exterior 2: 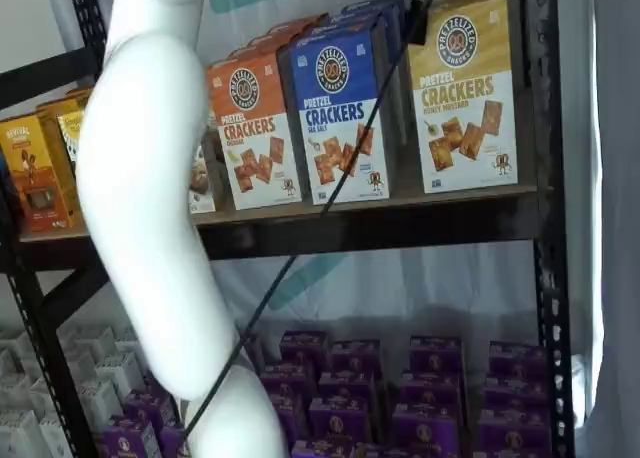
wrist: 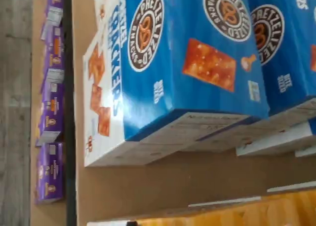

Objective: Retrieve the yellow and white box located on the top shelf, the sixth one from the left

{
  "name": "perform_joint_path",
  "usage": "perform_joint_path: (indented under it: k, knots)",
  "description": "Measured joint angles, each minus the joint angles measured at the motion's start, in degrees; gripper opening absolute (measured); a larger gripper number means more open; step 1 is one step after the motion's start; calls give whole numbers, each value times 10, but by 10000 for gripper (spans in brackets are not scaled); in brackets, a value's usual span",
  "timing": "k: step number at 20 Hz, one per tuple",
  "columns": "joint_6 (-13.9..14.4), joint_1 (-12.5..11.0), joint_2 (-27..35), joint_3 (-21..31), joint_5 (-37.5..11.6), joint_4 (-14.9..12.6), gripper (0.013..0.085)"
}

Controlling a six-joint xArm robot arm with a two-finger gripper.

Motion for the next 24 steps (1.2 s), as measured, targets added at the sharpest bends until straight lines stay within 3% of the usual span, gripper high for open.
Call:
perform_joint_path:
  k: [9, 17, 24]
  knots:
    - [2, 11, -8, 10, -13, -8, 850]
    - [6, 43, -8, 9, -35, -56, 850]
    - [3, 58, 1, 3, -49, -87, 850]
